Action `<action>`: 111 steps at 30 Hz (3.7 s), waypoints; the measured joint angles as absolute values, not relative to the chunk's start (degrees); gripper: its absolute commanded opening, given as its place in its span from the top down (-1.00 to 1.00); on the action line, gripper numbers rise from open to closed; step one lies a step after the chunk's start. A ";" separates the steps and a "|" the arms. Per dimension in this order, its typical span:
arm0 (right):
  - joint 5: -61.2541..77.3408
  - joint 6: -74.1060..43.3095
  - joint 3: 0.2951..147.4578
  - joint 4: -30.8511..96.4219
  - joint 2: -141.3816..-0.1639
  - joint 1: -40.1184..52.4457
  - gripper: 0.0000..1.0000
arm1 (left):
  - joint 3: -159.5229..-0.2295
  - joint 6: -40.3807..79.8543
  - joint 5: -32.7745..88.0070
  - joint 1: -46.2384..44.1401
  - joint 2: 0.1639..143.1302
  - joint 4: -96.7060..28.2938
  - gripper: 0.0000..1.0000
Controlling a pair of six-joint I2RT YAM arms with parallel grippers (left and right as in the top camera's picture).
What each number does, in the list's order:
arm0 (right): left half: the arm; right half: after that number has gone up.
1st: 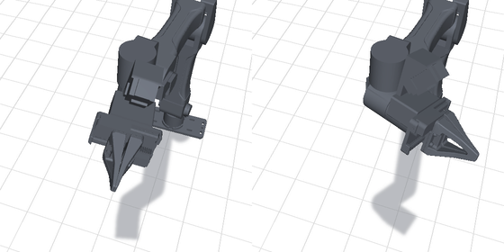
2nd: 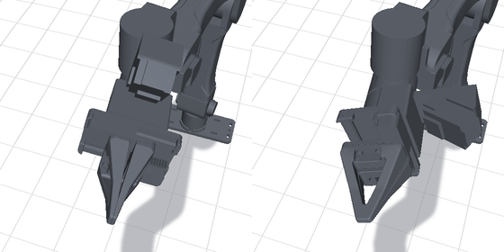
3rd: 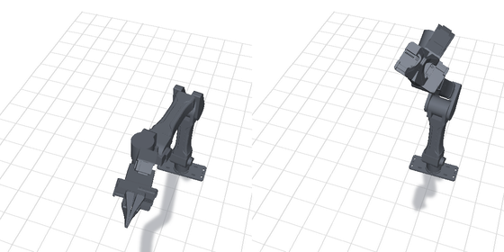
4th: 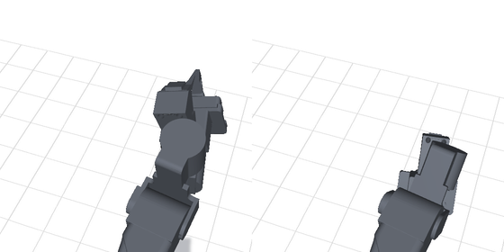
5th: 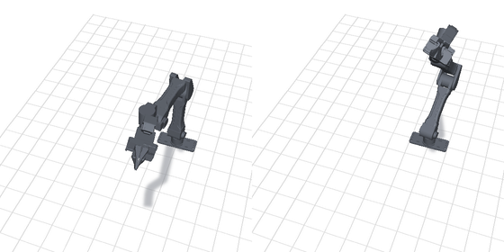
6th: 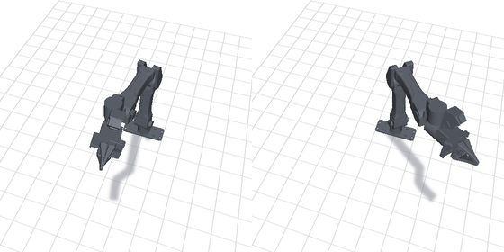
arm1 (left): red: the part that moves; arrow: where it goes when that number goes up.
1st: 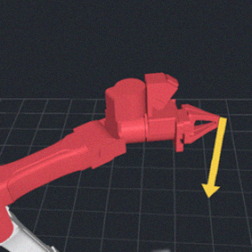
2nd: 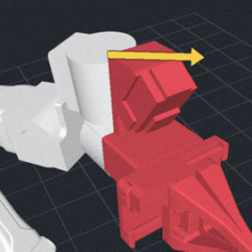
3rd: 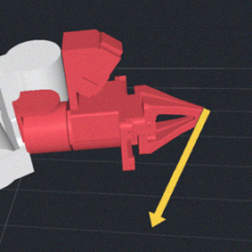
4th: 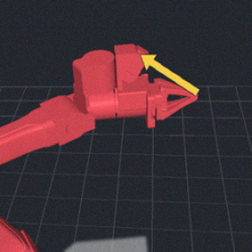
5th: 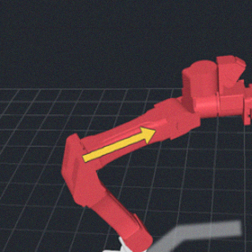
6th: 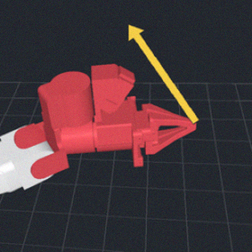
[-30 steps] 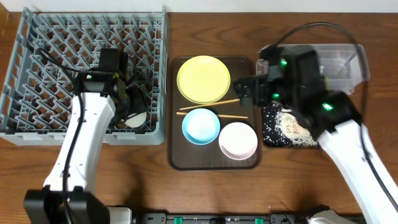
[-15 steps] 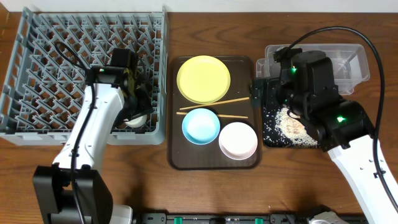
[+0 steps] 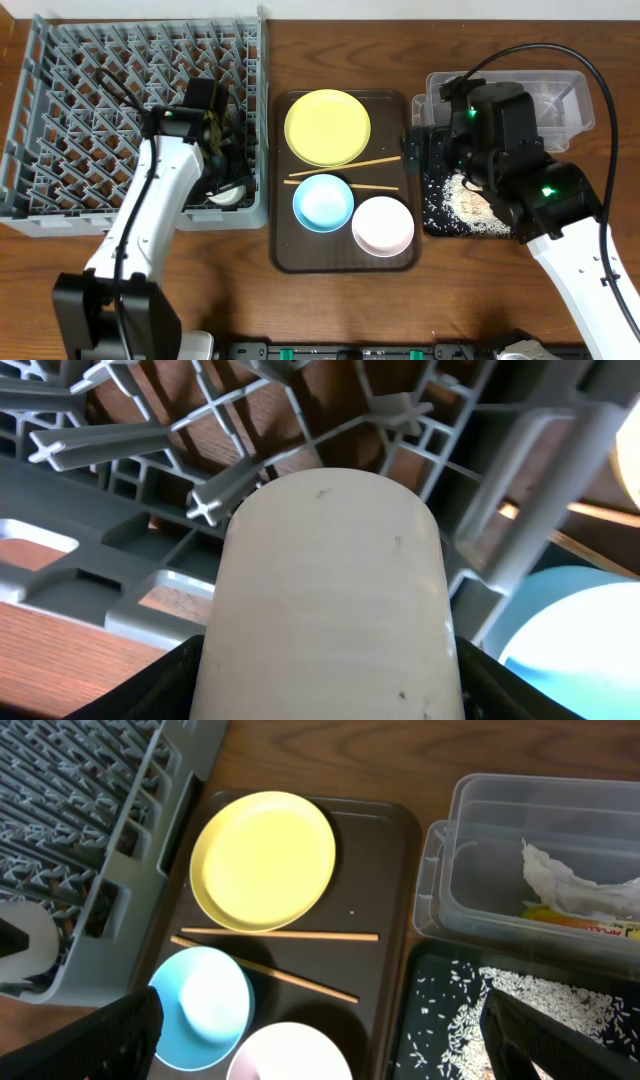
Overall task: Sort waste into correct bins and load items into the dishwasher
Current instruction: 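Lower white cup upside down into rack with left gripper and release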
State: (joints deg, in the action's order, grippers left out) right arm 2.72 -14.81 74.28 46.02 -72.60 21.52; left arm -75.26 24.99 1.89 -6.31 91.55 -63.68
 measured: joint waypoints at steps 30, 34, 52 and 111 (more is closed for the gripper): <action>2.70 -14.79 74.30 48.42 -72.62 21.52 -0.99 | -75.72 23.97 2.76 -6.44 90.43 -63.44 -0.78; 2.70 -14.79 74.28 48.42 -72.62 21.52 -0.99 | -75.72 23.97 3.51 -6.55 90.43 -64.36 -0.78; 2.70 -14.79 74.28 48.86 -72.62 21.52 -0.98 | -71.68 24.16 3.90 -6.83 90.43 -64.03 -0.78; 1.85 -13.78 74.28 48.88 -72.62 21.52 -0.99 | -68.07 19.00 1.96 -6.85 90.43 -64.27 -0.78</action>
State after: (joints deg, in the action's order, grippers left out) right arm 1.85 -13.78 74.28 48.88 -72.62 21.52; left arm -68.07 19.00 1.96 -6.85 90.43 -64.27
